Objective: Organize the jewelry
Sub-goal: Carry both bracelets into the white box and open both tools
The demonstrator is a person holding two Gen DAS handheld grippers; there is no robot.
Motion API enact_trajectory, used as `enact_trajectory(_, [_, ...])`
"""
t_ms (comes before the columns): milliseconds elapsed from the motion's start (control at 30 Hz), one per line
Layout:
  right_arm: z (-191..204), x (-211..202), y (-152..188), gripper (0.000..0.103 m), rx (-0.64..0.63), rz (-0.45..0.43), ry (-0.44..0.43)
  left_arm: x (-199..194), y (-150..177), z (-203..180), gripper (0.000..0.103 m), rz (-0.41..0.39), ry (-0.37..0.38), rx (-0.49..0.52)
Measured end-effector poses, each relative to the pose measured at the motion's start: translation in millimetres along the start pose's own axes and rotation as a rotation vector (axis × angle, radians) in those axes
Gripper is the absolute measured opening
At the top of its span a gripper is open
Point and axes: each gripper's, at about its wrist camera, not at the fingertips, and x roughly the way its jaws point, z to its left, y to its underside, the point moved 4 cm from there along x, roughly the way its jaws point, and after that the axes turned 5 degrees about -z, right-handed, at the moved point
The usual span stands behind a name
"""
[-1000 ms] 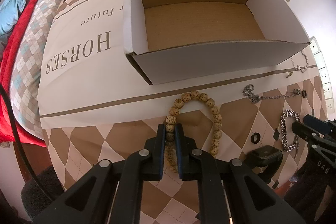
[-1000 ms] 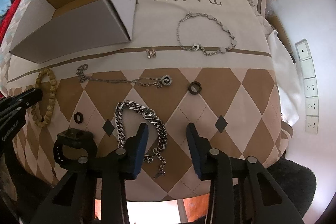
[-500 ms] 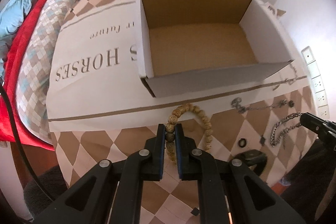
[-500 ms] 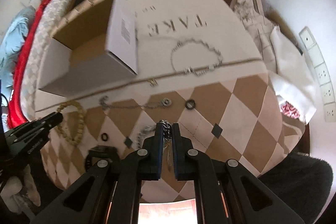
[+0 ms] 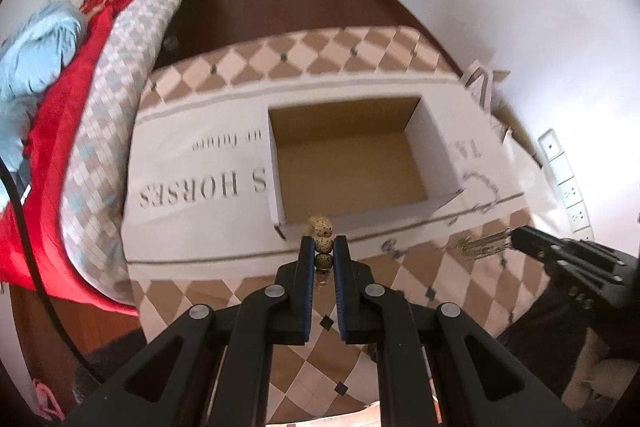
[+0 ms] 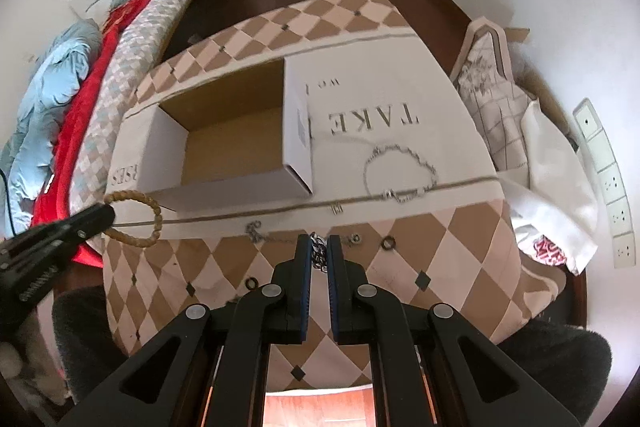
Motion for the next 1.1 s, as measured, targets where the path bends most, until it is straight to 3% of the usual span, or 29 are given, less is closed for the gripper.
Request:
enact_trajectory(233, [19.3,-33.3,-33.4,0.008,-0.029,-0.070,-0.065,-39.2,-42.3,-3.2,0.006,-0.080,0.062,0.001])
enact_trajectory(533, [55.4,-56.0,-90.6,0.008,-0.098,-0.143,-0.120,-27.4,-88.2,5.0,0.006,-0.083,0.094,-0.022])
enact_trajectory(900, [71.8,2.1,-116.3,0.008,-0.108,-0.063,-0.107,39.7,-93.2,19.4,0.007,0.061,0.180,-0.139])
enact_trajectory(1000, [73.8,22.8,-117.1,0.008,-0.112,-0.007,-0.107,56.1,-91.5,20.7,0.007,0.132,0.220,-0.192])
enact_trajectory(1100, [72.6,41.1,-115.5,0.010,-0.127,0.062,-0.075,57.9,-94.9,22.8,0.013,0.132,0.208,-0.212])
